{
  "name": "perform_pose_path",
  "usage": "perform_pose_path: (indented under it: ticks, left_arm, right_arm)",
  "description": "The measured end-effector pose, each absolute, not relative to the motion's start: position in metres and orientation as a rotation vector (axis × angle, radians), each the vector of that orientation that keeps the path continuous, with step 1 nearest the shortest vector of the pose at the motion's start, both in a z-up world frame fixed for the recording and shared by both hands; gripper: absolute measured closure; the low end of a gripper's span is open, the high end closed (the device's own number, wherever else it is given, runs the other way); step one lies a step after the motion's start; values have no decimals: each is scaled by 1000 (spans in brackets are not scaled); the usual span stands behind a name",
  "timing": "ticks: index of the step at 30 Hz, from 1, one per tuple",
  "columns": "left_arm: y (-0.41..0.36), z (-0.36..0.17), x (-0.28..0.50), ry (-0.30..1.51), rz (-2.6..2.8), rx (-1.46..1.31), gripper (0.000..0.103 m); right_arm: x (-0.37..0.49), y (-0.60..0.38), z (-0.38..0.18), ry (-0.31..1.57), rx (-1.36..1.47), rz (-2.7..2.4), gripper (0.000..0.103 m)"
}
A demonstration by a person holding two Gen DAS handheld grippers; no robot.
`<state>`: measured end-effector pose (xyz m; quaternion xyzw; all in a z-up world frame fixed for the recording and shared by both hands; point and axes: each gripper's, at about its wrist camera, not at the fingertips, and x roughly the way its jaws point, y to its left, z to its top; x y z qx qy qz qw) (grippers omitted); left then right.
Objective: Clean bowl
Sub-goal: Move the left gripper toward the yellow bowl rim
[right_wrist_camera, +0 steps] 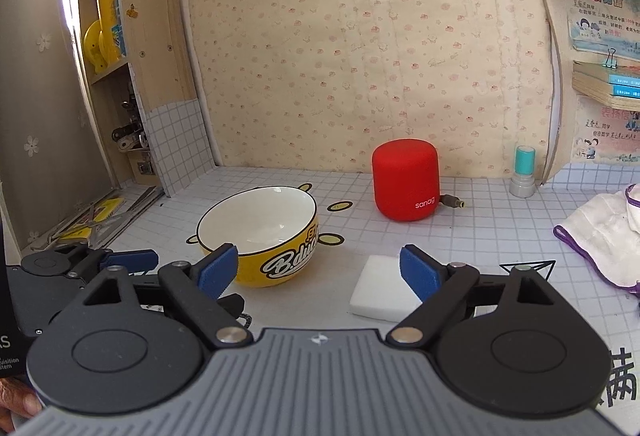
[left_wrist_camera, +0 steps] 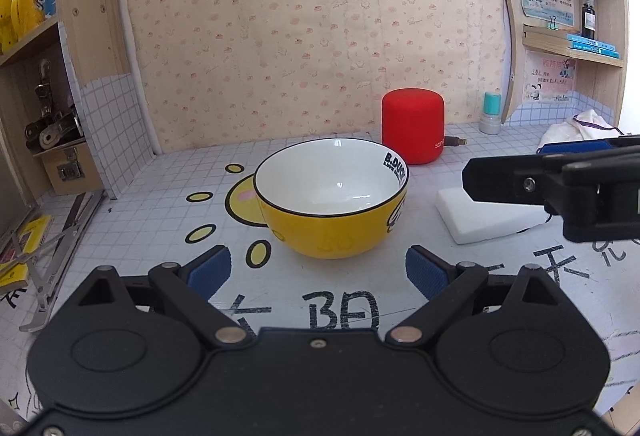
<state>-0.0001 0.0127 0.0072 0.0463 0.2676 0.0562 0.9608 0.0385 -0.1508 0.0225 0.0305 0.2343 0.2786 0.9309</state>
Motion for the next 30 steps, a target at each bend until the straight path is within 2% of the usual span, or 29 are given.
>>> perform_pose_path:
  ticks: [12, 17, 20, 30]
  left_arm:
    - [-5, 10, -9, 486, 39, 207, 8]
    - [-7, 10, -9, 483, 27, 207, 8]
    - [-6, 10, -9, 483, 24, 205, 8]
    - [-6, 12, -10, 466, 4, 209, 8]
  right_arm:
    - [39, -151, 24, 499, 111, 673, 16]
    - [36, -148, 27, 480, 104, 710, 17]
    - [37, -149, 28, 475, 107, 703, 22]
    - [36, -147, 29, 470, 87, 699, 22]
